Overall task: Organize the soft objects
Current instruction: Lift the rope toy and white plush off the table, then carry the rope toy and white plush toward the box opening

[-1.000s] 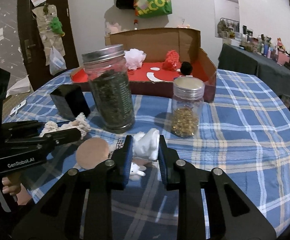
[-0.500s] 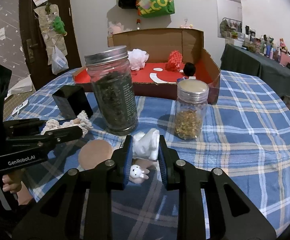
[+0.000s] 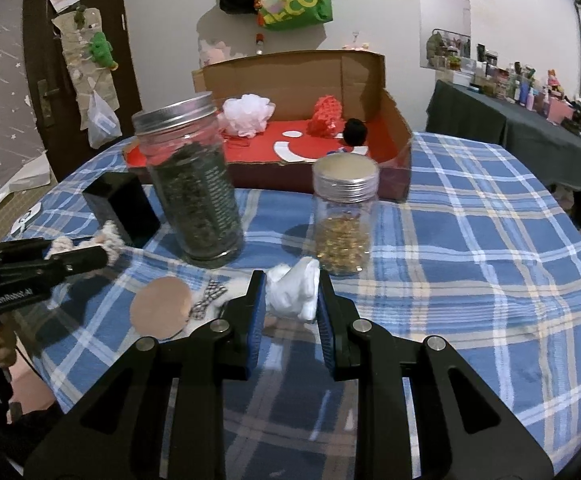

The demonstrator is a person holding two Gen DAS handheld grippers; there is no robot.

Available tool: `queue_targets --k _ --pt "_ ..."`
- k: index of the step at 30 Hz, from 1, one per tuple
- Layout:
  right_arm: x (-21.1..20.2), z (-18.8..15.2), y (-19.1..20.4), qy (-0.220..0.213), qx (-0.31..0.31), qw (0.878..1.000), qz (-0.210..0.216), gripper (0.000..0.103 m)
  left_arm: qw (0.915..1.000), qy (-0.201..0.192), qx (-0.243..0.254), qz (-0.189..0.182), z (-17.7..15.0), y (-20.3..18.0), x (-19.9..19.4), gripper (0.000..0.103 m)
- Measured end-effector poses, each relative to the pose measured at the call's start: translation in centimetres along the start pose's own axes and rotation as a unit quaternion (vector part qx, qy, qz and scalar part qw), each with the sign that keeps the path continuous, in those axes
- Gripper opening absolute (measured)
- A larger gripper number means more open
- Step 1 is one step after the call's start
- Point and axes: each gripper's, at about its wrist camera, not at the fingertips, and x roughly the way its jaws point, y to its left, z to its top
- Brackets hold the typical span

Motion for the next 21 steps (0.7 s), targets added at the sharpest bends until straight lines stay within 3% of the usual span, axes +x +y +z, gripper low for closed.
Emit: queue_targets --k 14,21 --pt "0.4 0.6 -2.5 0.009 0.014 0.999 -0.028 0.023 0.9985 0.014 -0.024 0.046 0.0 4.8 -0.2 0.029" --pt "0.9 1.7 -5.1 0.011 0.041 0.999 -0.022 0.023 0.998 0.017 -0.015 0.059 1.4 7.4 0.4 0.029"
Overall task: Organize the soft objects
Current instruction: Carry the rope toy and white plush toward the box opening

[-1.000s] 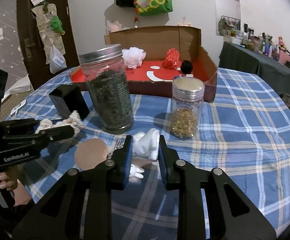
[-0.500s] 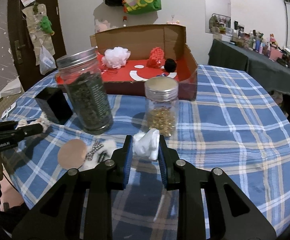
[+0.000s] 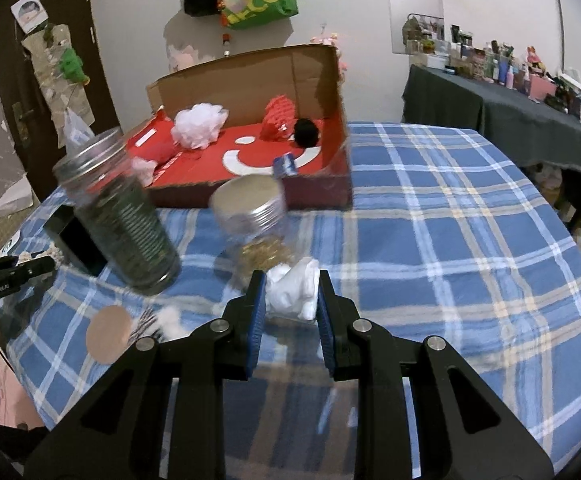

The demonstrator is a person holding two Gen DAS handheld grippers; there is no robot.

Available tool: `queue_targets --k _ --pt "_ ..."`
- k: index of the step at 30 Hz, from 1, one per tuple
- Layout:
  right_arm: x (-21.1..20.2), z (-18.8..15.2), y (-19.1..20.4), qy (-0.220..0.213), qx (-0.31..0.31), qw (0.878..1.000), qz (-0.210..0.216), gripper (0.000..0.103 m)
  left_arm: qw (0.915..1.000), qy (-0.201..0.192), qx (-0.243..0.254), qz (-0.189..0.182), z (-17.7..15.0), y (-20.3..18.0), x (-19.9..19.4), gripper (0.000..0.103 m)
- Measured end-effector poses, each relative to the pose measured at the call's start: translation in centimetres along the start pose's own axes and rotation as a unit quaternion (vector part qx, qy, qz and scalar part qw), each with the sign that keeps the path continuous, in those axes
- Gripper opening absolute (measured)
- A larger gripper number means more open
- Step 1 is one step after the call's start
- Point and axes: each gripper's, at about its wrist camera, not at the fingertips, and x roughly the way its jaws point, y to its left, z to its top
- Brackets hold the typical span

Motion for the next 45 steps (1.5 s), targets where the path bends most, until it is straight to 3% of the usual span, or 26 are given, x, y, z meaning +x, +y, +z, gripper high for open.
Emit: queue_targets --k 9,13,21,36,45 --pt "1.6 2.3 -3.1 0.012 0.016 1.0 0.023 0.023 0.9991 -0.003 0.031 -0.03 2.9 2.1 1.7 0.029" --pt "2.3 3.5 -4.1 0.014 0.018 0.999 0.041 0.023 0.9968 -0.009 0.048 -0.063 4.3 2.5 2.2 0.029" --pt "3.9 5.9 -5.7 0.023 0.019 0.993 0.11 0.023 0.9917 -0.008 0.073 -0.106 7.1 2.6 3.1 0.029" --pt "6.2 8.6 -4.3 0.043 -0.045 0.985 0.163 0.023 0.9812 0.001 0.123 -0.149 10.4 0.4 3.7 0.029" --pt "7.4 11.4 -2.3 0.055 -0.062 0.978 0.193 0.023 0.9777 0.016 0.145 -0.151 13.7 -2.9 5.1 0.029"
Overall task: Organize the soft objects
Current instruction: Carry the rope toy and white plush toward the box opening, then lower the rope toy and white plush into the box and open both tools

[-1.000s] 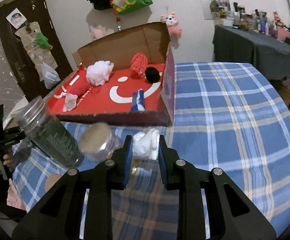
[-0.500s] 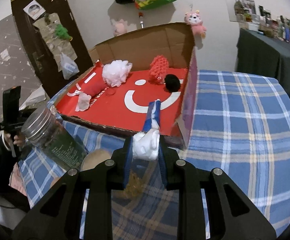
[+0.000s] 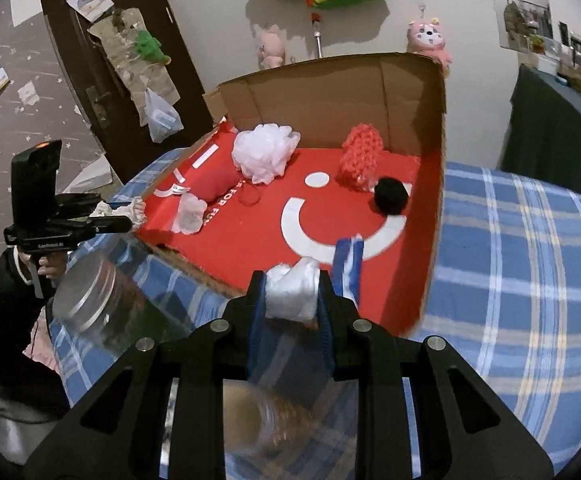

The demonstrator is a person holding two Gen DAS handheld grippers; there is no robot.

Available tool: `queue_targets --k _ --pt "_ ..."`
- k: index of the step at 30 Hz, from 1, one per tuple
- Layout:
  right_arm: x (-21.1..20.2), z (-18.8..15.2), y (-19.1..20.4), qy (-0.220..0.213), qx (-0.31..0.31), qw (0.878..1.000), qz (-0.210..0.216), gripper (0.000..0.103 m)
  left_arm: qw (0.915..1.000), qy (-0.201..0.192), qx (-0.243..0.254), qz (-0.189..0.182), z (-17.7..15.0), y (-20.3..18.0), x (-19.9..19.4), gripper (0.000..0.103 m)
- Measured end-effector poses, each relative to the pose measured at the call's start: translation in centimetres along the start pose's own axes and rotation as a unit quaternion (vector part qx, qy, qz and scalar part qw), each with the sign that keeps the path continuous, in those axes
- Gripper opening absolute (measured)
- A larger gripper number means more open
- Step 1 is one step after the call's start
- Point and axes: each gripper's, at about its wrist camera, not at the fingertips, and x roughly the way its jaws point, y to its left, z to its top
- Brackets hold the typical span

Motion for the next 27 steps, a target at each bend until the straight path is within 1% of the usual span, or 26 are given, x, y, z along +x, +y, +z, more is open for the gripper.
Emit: queue_targets --k 7,10,14,18,20,23,27 --pt "2.9 4.0 0.8 0.03 -0.014 0.999 -0.013 0.023 0.999 0.044 0.002 -0.001 4.2 -1.6 3.9 0.029" --pt "4.3 5.4 0.9 0.048 -0.009 0.999 -0.012 0.023 0.9975 0.071 -0.005 0.001 6.2 -2.0 6.3 0.029" --pt "6.9 7.0 0.9 0.078 -0.008 0.997 -0.026 0.023 0.9943 0.104 -0.018 0.011 8.3 -1.8 9.7 0.029" --pt "9.2 8.1 0.2 0.109 0.013 0.993 -0.04 0.023 0.9914 0.126 -0.027 0.021 9.6 -1.6 12.4 0.03" --pt "10.3 8.6 -0.8 0.122 0.035 0.991 -0.042 0.023 0.9899 0.136 -0.031 0.023 10.0 -1.5 13.8 0.03" --pt "11.7 9.1 -1.8 0.139 0.056 0.987 -0.049 0.024 0.9885 0.144 -0.033 0.03 10.4 -1.4 15.0 0.031" --pt "13.0 9.4 -2.6 0.159 0.068 0.983 -0.06 0.024 0.9874 0.15 -0.033 0.038 11.0 -1.2 16.1 0.032"
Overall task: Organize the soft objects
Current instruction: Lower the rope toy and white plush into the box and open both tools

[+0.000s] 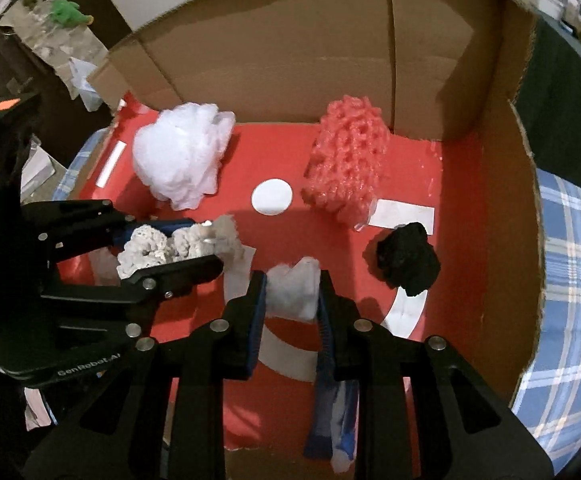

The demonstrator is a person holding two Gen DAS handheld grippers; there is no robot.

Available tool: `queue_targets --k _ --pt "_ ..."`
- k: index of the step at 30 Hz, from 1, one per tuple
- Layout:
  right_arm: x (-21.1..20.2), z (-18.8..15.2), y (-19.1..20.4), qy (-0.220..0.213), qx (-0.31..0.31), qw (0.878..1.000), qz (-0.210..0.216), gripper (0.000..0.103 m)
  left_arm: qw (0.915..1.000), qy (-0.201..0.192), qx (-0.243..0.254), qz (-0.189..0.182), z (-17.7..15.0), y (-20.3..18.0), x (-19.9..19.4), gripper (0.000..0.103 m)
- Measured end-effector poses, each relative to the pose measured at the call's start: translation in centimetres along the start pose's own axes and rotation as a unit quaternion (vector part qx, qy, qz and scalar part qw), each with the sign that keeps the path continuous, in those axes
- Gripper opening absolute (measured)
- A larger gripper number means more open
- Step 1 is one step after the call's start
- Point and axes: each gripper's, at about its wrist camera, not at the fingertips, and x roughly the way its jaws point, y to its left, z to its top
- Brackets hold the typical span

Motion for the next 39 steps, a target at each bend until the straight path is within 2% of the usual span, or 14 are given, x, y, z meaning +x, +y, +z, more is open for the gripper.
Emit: queue_targets --k 10,14,18,21,24,28,31,35,39 --pt "1.5 0.7 -0.2 0.03 0.012 0.999 -0.024 0.024 0.9999 0.003 -0.008 0.01 0.3 0.5 1.0 0.035" --pt "2.4 1.0 0.0 0.039 0.02 0.999 -0.027 0.026 0.9999 0.0 -0.011 0.013 -0.1 0.7 0.9 0.04" --pt "2.7 1.3 -0.1 0.041 0.028 0.998 -0.03 0.033 0.9998 -0.005 -0.012 0.018 -0.1 0.6 0.9 0.045" --pt "3.0 1.7 0.0 0.041 0.028 0.998 -0.036 0.053 0.9997 -0.004 -0.014 0.02 -0.3 1.1 0.7 0.048" --pt "2.8 1.7 -0.2 0.035 0.029 0.998 -0.046 0.054 0.9996 -0.007 -0.019 0.022 -0.4 1.4 0.4 0.055" --pt "2.5 1.7 -0.2 0.034 0.029 0.997 -0.055 0.054 0.9994 -0.015 -0.017 0.026 -0.9 1.6 -0.6 0.058" --pt "2.0 1.7 0.1 0.031 0.028 0.997 -0.062 0.054 0.9991 -0.023 -0.018 0.029 -1.3 1.6 -1.6 0.065" --pt "0.5 1.5 0.6 0.02 0.029 0.997 -0.067 0.064 0.9984 -0.04 -0.022 0.034 -2.0 1.4 -3.6 0.071" --pt "-1.6 1.1 1.4 0.003 0.026 0.997 -0.073 0.065 0.9963 -0.069 -0.039 0.032 -3.3 1.2 -6.8 0.075"
